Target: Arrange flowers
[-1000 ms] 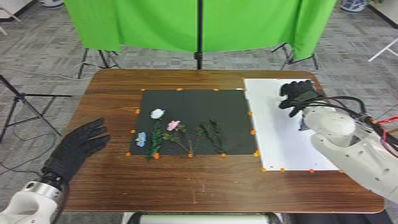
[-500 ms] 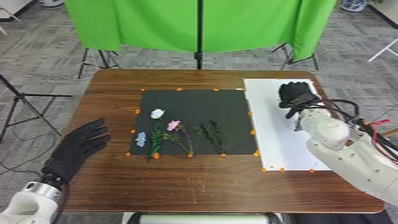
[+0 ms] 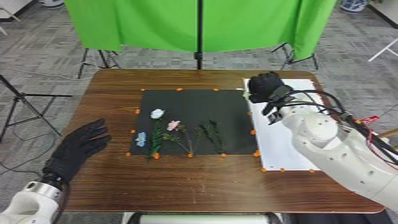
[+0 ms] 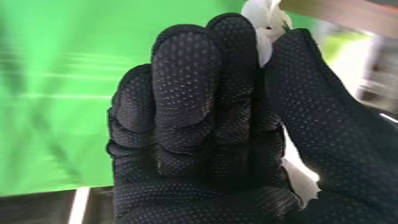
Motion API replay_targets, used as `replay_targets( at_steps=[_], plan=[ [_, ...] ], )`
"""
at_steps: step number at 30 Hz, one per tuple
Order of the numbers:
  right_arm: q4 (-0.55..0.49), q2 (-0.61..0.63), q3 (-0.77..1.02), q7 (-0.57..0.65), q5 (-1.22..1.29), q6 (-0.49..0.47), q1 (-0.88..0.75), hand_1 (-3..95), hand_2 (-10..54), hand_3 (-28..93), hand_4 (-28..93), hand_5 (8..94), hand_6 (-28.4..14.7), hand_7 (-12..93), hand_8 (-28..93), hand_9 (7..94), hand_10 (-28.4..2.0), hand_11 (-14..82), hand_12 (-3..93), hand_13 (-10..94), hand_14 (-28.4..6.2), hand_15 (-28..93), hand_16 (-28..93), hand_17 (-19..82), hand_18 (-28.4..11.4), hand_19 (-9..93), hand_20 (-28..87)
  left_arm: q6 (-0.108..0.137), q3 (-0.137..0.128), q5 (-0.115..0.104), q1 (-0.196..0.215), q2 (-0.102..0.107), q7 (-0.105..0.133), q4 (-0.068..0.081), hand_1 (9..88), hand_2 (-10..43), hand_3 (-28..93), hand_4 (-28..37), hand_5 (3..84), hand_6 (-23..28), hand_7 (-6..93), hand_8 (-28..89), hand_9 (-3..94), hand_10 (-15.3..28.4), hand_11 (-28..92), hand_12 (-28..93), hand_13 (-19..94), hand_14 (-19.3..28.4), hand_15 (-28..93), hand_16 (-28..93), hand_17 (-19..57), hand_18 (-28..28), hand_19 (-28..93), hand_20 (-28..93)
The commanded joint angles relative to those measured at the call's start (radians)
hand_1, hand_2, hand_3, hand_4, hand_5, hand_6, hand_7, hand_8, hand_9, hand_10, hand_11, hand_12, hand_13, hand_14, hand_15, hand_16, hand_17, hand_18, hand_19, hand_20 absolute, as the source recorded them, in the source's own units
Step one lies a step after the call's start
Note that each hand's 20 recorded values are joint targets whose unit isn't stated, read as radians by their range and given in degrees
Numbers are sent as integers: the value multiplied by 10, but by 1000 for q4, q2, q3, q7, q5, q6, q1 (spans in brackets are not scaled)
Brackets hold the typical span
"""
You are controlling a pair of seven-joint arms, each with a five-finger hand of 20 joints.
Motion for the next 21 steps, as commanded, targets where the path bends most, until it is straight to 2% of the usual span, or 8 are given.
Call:
replay_targets(
  at_steps=[1,6,11,12,14,21],
  plan=[
    [-73,-188,-76,-103,-44,-64,28,463,-95,832,-283,722,28,495,-123,888,-32,221,447,837,-7,501,302,360,-164,811,390,-16,9,0,0,-10,-17,10,250,16,701,-283,305,45,192,-103,269,120,213,145,214,156,381,-39,-92,223,534,-8],
    [-70,-218,-112,-110,-70,-124,30,461,-95,832,-283,718,28,500,-126,886,-30,223,449,836,-7,505,300,359,-163,811,390,-24,12,2,1,-10,-15,11,250,16,701,-283,305,45,194,-103,269,120,212,144,214,155,380,-40,-92,223,534,-8],
    [-56,-224,-129,-93,-84,-136,26,459,-95,833,-283,717,28,503,-127,885,-31,224,449,832,-8,511,298,358,-163,811,391,-25,8,1,8,-11,-14,9,250,16,702,-283,305,45,193,-103,270,121,212,145,214,155,379,-39,-92,223,533,-8],
    [-55,-223,-132,-87,-86,-132,25,459,-95,833,-283,718,28,503,-128,885,-31,225,449,830,-8,512,298,357,-162,811,391,-27,9,0,3,-10,-14,12,250,16,702,-283,305,45,193,-103,270,121,212,144,213,155,379,-39,-92,222,533,-7],
    [-48,-227,-141,-75,-103,-117,24,460,-95,833,-283,717,28,503,-128,884,-31,227,450,829,-8,515,298,356,-162,812,392,-20,7,0,13,-10,-12,6,251,16,700,-283,305,45,192,-103,270,121,211,144,214,155,378,-39,-92,223,533,-7],
    [-5,-253,-166,-45,-122,-85,31,459,-95,831,-283,710,29,511,-127,879,-32,231,454,824,-6,520,301,353,-162,813,394,-19,9,1,15,-12,-13,5,250,16,701,-283,305,45,193,-103,270,121,211,144,214,155,378,-40,-92,223,534,-7]
  ],
)
